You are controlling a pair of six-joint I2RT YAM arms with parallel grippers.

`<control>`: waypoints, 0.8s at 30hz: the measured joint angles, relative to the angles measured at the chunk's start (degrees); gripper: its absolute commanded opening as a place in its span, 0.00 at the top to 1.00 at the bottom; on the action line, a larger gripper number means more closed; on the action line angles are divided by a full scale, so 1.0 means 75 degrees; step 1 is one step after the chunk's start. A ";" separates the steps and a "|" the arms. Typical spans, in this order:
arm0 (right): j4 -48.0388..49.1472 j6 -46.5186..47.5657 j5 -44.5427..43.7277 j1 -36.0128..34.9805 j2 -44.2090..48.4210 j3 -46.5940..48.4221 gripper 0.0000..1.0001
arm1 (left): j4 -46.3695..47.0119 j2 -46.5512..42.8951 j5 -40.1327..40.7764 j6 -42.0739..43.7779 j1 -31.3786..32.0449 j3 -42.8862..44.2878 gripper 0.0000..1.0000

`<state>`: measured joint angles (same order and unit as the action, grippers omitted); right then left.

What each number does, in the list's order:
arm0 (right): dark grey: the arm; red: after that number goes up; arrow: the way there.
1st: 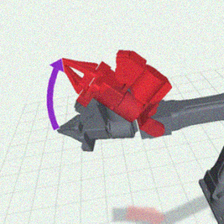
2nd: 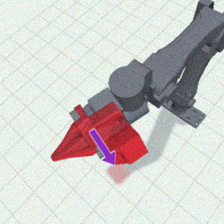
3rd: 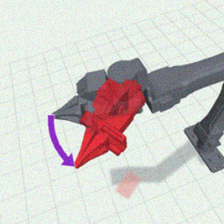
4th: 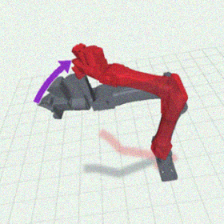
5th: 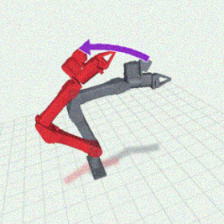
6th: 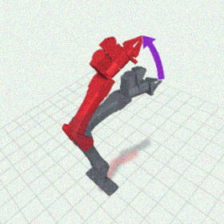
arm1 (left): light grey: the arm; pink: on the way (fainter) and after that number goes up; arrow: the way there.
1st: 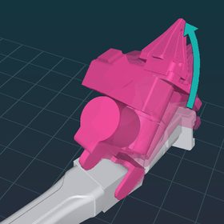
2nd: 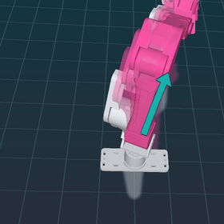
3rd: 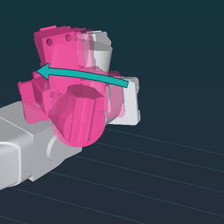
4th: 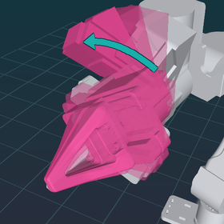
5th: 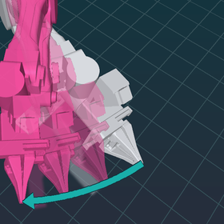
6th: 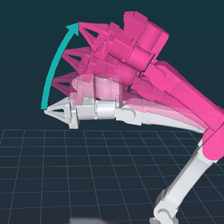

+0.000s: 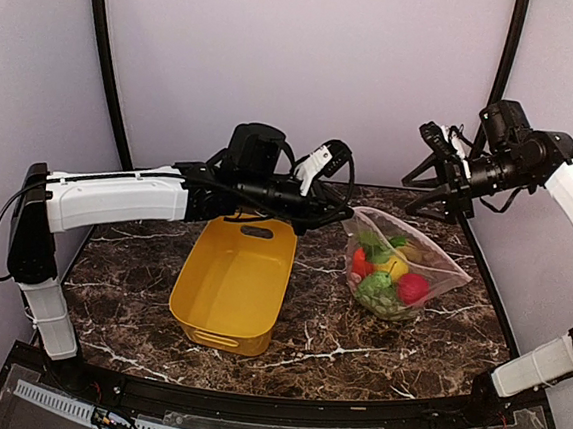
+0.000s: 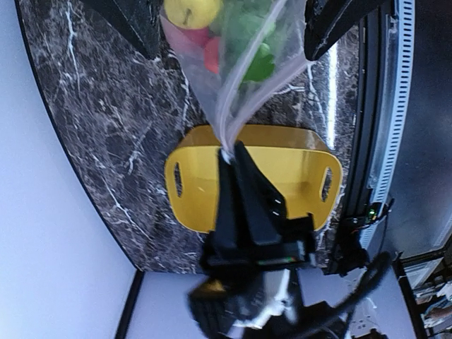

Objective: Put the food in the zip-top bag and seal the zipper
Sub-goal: Pass from the left arm to the right

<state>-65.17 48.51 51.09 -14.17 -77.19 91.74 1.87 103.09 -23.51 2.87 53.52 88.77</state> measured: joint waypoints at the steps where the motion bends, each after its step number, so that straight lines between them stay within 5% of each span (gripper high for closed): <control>1: -0.0105 -0.0117 -0.0154 -0.0475 0.0009 0.0160 0.31 | 0.0026 0.0015 -0.0041 -0.0058 0.0000 0.0044 0.96; 20: -0.0329 -0.1967 -0.1652 -0.2320 -0.0615 -0.0009 0.23 | -0.0026 0.0017 0.0460 -0.0901 0.0000 0.0245 0.99; 22: -0.0256 -0.2104 -0.2002 -0.2591 -0.0600 -0.0052 0.28 | -0.0041 0.0017 0.0595 -0.1043 0.0000 0.0259 0.99; 24: -0.0140 -0.2203 -0.2445 -0.2798 -0.0592 -0.0125 0.43 | -0.0070 0.0017 0.0694 -0.1157 0.0000 0.0259 0.99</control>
<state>-66.22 31.99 32.75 -35.16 -81.62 90.80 1.34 103.22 -18.31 -5.80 53.52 90.72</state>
